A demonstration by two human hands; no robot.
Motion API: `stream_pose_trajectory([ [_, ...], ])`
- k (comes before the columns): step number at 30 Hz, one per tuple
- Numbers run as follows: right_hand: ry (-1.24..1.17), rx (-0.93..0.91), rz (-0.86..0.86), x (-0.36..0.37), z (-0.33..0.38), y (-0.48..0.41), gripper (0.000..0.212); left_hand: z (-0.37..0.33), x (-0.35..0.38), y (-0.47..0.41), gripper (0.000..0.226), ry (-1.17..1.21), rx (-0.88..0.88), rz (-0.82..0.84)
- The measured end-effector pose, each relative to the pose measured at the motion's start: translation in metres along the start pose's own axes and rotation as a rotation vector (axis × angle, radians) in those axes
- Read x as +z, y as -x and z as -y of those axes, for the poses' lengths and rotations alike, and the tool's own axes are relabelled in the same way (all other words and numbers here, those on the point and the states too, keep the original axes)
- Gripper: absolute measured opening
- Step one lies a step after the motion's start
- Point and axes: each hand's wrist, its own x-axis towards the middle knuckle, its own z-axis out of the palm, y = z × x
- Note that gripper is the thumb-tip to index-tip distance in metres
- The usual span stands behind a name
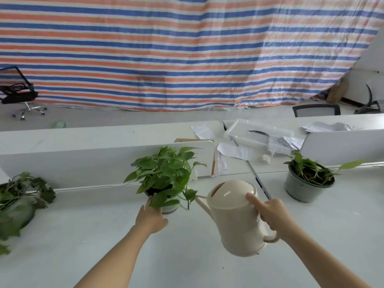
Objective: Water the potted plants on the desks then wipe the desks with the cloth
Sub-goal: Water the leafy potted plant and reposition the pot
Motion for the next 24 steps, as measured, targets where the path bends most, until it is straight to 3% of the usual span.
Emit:
stream_pose_trajectory([
  [7, 0.073, -0.059, -0.031, 0.013, 0.012, 0.001, 0.063, 0.001, -0.006, -0.003, 0.079, 0.125, -0.005, 0.016],
  [11, 0.083, -0.048, 0.03, 0.01, 0.005, 0.01, 0.062, 0.0, -0.004, -0.005, 0.057, 0.127, -0.049, 0.036],
  [15, 0.035, -0.036, 0.044, 0.005, 0.0, 0.018, 0.062, 0.0, -0.003, -0.008, 0.052, 0.095, -0.068, 0.064],
  [19, 0.05, -0.033, -0.029, -0.001, -0.002, 0.018, 0.06, 0.0, -0.003, -0.008, 0.059, 0.097, -0.056, 0.065],
  [24, -0.027, 0.033, -0.097, -0.017, -0.016, 0.014, 0.058, 0.001, -0.005, -0.007, 0.084, 0.146, -0.005, 0.024],
])
